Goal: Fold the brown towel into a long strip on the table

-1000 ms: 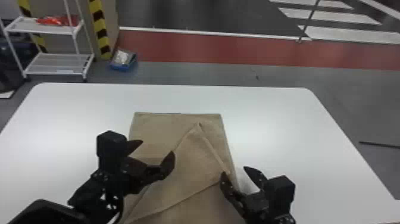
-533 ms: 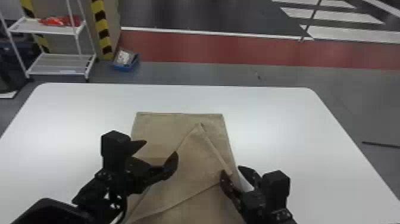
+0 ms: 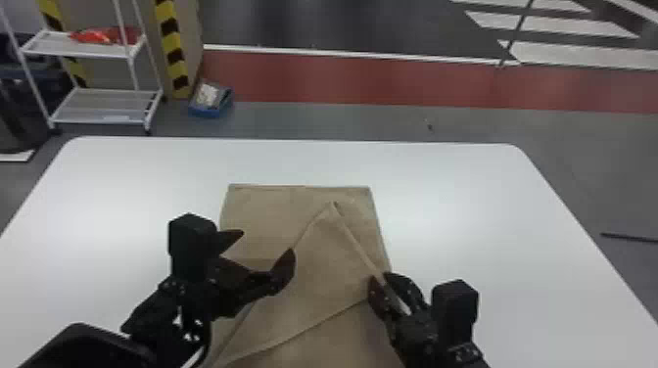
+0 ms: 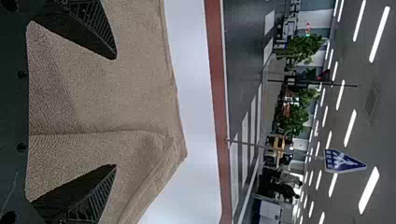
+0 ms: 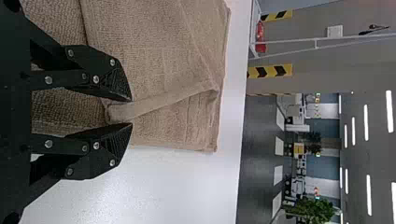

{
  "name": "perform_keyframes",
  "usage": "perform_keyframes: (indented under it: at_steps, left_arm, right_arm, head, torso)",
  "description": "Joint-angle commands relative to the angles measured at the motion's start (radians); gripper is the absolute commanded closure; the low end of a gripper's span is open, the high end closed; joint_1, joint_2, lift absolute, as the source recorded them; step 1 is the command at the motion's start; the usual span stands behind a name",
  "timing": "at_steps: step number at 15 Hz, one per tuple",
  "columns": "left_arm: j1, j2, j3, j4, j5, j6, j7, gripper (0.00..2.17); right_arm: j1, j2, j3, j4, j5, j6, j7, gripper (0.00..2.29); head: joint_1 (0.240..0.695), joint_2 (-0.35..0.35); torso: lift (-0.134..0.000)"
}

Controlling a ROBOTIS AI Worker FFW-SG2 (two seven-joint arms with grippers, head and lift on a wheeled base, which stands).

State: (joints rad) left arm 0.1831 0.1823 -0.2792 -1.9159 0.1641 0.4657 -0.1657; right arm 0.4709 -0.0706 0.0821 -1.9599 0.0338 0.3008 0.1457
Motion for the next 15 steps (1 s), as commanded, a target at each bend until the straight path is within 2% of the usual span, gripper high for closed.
perform_keyframes:
  at_steps: [1,2,8,10,13,15]
  left_arm:
    - [0.003,0.000,0.000,0.000,0.000,0.000,0.000,0.04]
    - [0.003,0.000,0.000,-0.002,0.000,0.000,0.000,0.04]
    - [0.004,0.000,-0.005,-0.003,-0.002,0.000,0.002,0.04]
    - [0.003,0.000,-0.005,-0.003,-0.003,0.000,0.002,0.04]
    - [0.007,0.000,0.000,-0.009,-0.005,0.003,0.002,0.04]
    - [0.018,0.002,0.006,-0.017,-0.005,0.003,0.002,0.04]
  right_arm:
    - [0.000,0.000,0.001,-0.001,0.000,0.002,0.000,1.03]
    - [-0.001,0.000,0.001,-0.002,0.000,0.008,0.000,1.30]
    - [0.011,0.000,-0.004,-0.028,-0.018,-0.025,0.012,1.33]
    - [0.032,0.000,-0.012,-0.086,-0.037,-0.035,0.012,1.33]
    - [0.034,0.000,-0.081,-0.155,-0.074,-0.016,0.014,1.33]
    - [0.006,0.002,-0.182,-0.154,-0.118,0.021,0.025,1.33]
  head:
    - [0.695,-0.125]
    - [0.695,-0.125]
    - [0.695,-0.124]
    - [0.695,-0.124]
    - [0.695,-0.128]
    - [0.695,-0.147]
  torso:
    - [-0.123]
    - [-0.123]
    - [-0.123]
    - [-0.123]
    - [-0.123]
    - [-0.123]
